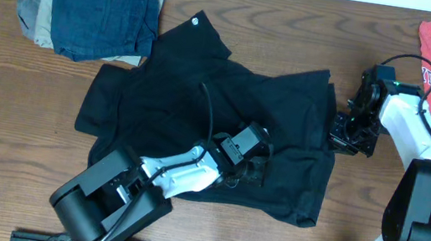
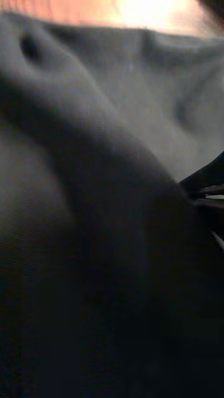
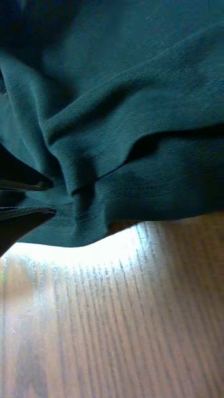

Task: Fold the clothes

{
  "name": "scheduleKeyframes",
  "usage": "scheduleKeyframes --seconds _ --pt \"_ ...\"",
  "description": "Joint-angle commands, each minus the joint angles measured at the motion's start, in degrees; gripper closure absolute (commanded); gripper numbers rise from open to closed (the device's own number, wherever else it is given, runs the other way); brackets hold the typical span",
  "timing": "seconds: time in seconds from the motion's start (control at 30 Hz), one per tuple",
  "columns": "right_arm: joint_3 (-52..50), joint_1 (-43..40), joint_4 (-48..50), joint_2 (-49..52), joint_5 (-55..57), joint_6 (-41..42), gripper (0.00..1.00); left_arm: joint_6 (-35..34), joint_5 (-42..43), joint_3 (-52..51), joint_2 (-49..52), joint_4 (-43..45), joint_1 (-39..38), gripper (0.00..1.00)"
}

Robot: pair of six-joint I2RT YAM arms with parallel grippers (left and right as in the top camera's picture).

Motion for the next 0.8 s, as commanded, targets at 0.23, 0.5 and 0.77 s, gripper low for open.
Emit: scheduleKeyframes --seconds 0.23,0.5,0.77 --pt "-0.20 0.26 0.98 0.09 -0.37 -1.03 0.87 -5.90 9.09 -0.24 1.16 -3.02 -6.99 0.94" --pt "-0.22 0.26 1.77 0.09 -0.42 -1.03 0.87 -8.17 8.92 -0.24 1.16 -3.85 -13.05 0.94" --pt "-0.20 0.26 1.97 0.09 -0.39 -1.03 0.83 -8.41 10.23 -0.24 -1.77 -3.87 -15.12 0.94"
